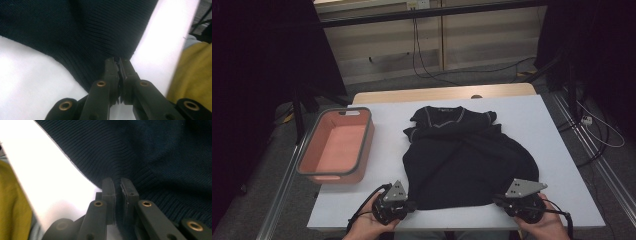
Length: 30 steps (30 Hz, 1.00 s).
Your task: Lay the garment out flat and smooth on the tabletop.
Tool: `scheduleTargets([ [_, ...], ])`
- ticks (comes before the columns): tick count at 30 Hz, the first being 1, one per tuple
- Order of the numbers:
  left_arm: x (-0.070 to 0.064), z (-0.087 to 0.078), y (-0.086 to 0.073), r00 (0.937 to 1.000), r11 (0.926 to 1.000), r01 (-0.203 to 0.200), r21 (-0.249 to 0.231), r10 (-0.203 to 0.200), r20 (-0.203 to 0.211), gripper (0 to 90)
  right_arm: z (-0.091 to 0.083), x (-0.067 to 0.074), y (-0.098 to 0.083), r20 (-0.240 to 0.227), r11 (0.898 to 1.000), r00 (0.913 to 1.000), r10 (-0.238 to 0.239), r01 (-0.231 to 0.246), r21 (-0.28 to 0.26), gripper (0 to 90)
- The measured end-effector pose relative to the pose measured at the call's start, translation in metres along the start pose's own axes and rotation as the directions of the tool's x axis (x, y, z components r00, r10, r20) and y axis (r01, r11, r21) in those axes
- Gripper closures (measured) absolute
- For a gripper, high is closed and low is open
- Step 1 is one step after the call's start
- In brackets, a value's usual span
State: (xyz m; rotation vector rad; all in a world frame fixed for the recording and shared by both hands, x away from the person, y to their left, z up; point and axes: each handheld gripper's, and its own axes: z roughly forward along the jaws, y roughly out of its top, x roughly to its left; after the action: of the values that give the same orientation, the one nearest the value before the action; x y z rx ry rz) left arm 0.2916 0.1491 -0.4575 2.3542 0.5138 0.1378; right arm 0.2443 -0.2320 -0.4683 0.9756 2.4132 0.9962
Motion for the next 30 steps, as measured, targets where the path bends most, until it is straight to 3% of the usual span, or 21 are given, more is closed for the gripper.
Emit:
scheduleTargets([
  [9, -0.023, -0.017, -0.014, 1.0, 0.9999, -0.009, -0.008, 0.009, 0.002, 86.5, -0.009, 0.023, -0.003, -0.035, 0.999, 0.9987, -0.038, 0.038, 0.011, 83.3],
  [12, -0.022, -0.02, -0.015, 0.9997, 0.9991, 0.019, -0.037, -0.018, 0.017, 85.2, -0.011, 0.027, -0.004, -0.035, 0.999, 0.9988, -0.036, 0.036, 0.008, 80.4],
  [14, -0.017, -0.022, -0.014, 0.9991, 0.9975, 0.036, -0.061, -0.035, 0.022, 78.2, -0.011, 0.024, -0.003, -0.031, 1.0, 0.9992, -0.024, 0.024, -0.013, 73.7],
  [16, -0.01, -0.024, -0.012, 0.9981, 0.9955, 0.061, -0.072, -0.06, 0.015, 66.2, -0.013, 0.019, -0.002, -0.02, 0.999, 0.9998, -0.001, 0.0, -0.034, 59.6],
  [18, -0.001, -0.026, -0.011, 0.9968, 0.9922, 0.08, -0.096, -0.079, 0.014, 64.2, -0.014, 0.014, 0.0, -0.014, 0.997, 0.9993, 0.035, -0.036, -0.065, 49.3],
  [24, 0.032, -0.022, -0.007, 0.9879, 0.9897, 0.103, -0.099, -0.114, -0.105, 60.0, -0.022, 0.0, 0.005, -0.027, 0.987, 0.9969, 0.075, -0.078, -0.141, 45.5],
  [30, 0.058, -0.008, 0.0, 0.9772, 0.9905, 0.106, -0.089, -0.12, -0.175, 57.6, -0.029, -0.017, 0.003, 0.056, 0.985, 0.9935, 0.099, -0.089, -0.149, 47.7],
])
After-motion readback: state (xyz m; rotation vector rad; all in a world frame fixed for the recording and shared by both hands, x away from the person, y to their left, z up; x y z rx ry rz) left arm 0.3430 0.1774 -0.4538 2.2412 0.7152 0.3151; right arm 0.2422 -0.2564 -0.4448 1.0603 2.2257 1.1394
